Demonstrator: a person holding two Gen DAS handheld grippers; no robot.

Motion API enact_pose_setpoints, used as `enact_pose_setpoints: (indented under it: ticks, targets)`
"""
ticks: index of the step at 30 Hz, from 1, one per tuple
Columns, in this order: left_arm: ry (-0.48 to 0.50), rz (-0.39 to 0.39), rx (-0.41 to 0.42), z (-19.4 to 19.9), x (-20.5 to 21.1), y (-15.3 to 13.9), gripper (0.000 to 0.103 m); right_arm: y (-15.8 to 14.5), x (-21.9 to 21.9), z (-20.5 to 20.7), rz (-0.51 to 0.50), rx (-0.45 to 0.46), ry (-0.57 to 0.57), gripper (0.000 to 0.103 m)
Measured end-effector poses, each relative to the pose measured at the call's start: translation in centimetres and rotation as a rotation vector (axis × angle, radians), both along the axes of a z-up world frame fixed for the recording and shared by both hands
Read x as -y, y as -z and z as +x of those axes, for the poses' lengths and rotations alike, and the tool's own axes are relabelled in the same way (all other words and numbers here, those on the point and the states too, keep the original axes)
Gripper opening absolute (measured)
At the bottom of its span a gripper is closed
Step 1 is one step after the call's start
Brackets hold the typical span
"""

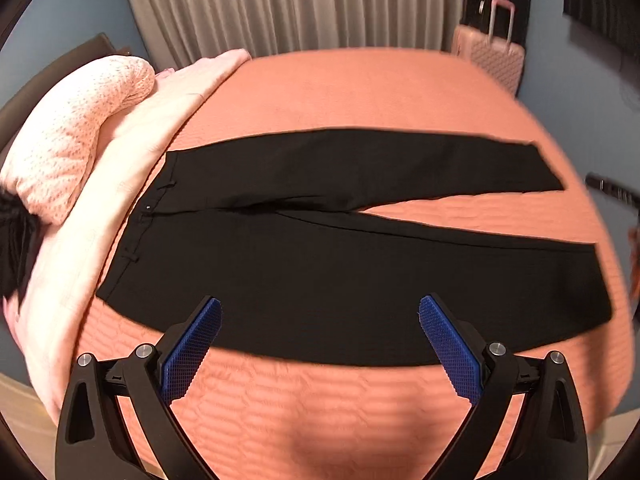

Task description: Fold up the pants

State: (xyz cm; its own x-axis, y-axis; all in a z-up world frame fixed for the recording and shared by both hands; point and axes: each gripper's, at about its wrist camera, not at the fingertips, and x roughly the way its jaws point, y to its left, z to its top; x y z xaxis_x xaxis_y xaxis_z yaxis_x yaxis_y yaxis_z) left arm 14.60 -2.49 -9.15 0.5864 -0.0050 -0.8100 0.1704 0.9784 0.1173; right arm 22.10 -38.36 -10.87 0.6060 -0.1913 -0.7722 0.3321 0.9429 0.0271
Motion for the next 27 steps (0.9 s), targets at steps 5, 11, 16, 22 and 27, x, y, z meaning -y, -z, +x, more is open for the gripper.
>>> enact_pose_setpoints:
  ticks: [5, 11, 16, 22, 27]
  targets:
    - [-0.018, 0.032, 0.02, 5.1, 1.9, 2.8, 0.098, 5.4, 9.2, 9.4, 0.096, -0.073, 0.001, 0.098]
    - [-0.022, -0.01, 0.017, 11.6, 3.7, 6.0, 0.098, 9.6, 14.3, 17.2, 0.112, -0.099, -0.067, 0.098]
    - [-0.06, 0.023, 0.0, 15.4, 3.9, 8.8, 0.098, 13.3, 17.1, 21.3, 0.159, -0.136, -0.096, 0.081]
    - [-0.073, 0.029, -0.002, 17.6, 2.7, 10.7, 0.098, 14.0, 16.6, 21.8, 0.093, -0.11, -0.149, 0.07]
    - [-0.151, 0.076, 0.051, 22.0, -2.0, 10.6, 0.098, 13.4, 15.8, 21.3, 0.071, -0.094, -0.174, 0.017]
